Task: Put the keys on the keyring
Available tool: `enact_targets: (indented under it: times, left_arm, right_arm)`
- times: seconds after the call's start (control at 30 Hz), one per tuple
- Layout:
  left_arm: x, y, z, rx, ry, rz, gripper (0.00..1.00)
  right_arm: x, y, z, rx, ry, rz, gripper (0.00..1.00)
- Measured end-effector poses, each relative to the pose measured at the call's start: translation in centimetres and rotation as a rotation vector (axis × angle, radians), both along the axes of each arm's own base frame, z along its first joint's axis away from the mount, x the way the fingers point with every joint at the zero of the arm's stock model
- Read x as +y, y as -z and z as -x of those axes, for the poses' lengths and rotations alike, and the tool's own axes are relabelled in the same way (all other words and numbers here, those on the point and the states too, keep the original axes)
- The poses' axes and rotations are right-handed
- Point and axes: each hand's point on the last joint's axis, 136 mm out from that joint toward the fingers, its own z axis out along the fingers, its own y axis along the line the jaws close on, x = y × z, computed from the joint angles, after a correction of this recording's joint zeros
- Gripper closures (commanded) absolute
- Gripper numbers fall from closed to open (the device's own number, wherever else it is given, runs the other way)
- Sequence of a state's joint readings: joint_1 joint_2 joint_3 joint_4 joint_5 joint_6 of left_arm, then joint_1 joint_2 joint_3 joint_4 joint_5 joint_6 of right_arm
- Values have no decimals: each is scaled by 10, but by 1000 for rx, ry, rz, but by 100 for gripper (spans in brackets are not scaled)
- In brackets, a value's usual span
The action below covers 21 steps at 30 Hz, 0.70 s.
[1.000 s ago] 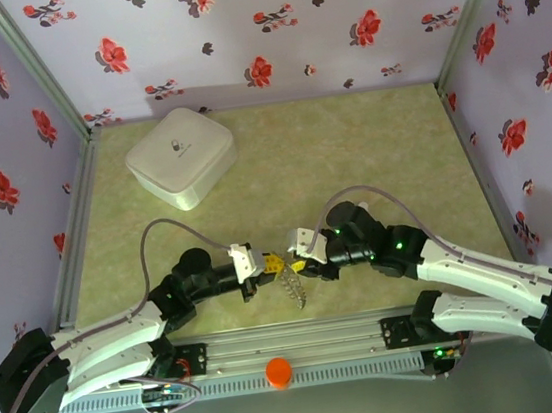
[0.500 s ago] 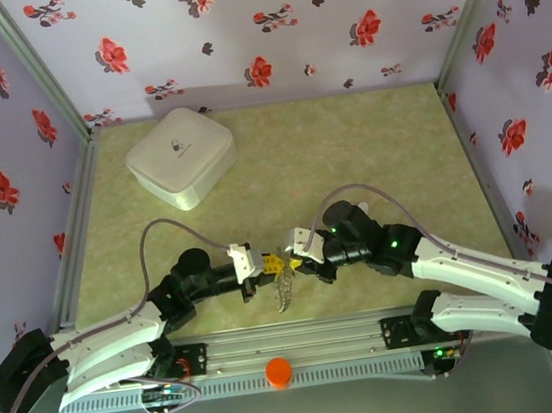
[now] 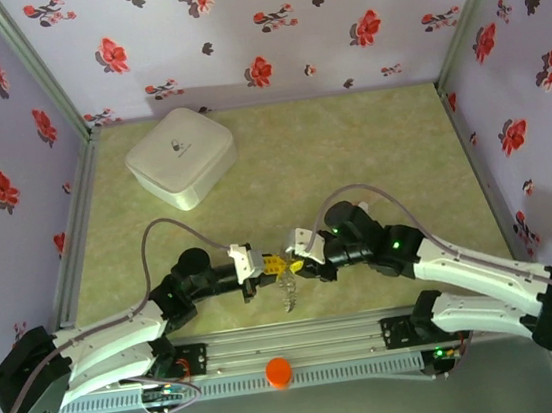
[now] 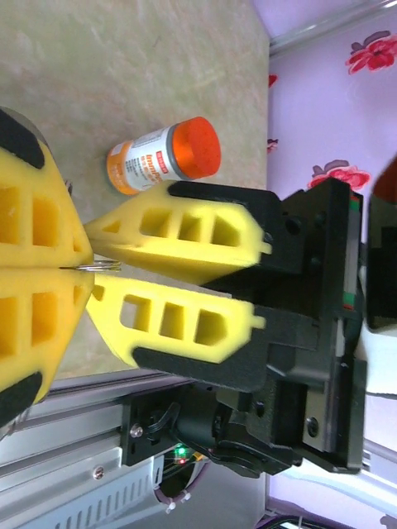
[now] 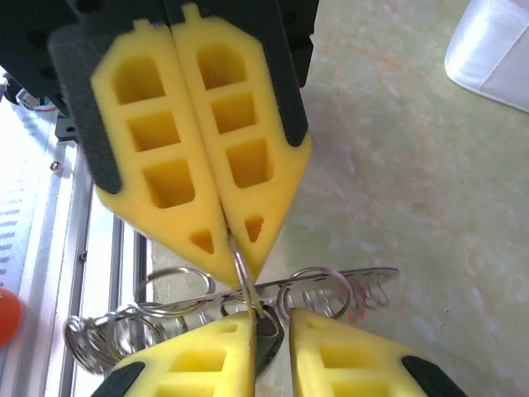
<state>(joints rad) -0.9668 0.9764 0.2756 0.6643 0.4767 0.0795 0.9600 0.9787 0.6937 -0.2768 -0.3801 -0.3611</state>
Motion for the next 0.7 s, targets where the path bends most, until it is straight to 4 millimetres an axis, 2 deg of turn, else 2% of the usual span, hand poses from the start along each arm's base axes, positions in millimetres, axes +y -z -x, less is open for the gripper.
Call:
enact_targets:
  times: [0.2, 0.5, 0.67, 0.7]
  left_arm:
    - [-2, 2, 0, 3, 7, -3, 100]
    - [-2, 3, 0, 4, 7, -5, 100]
    - [-2, 3, 1, 5, 11, -5, 99]
    - [-2, 4, 0, 6, 10, -7, 91]
  right_arm:
    - [-2, -15, 4, -25, -11, -49, 80]
    - [1, -9, 3, -11, -14, -39, 82]
    - [2, -5, 3, 0, -15, -28, 96]
    - [2, -5, 3, 3, -15, -26, 99]
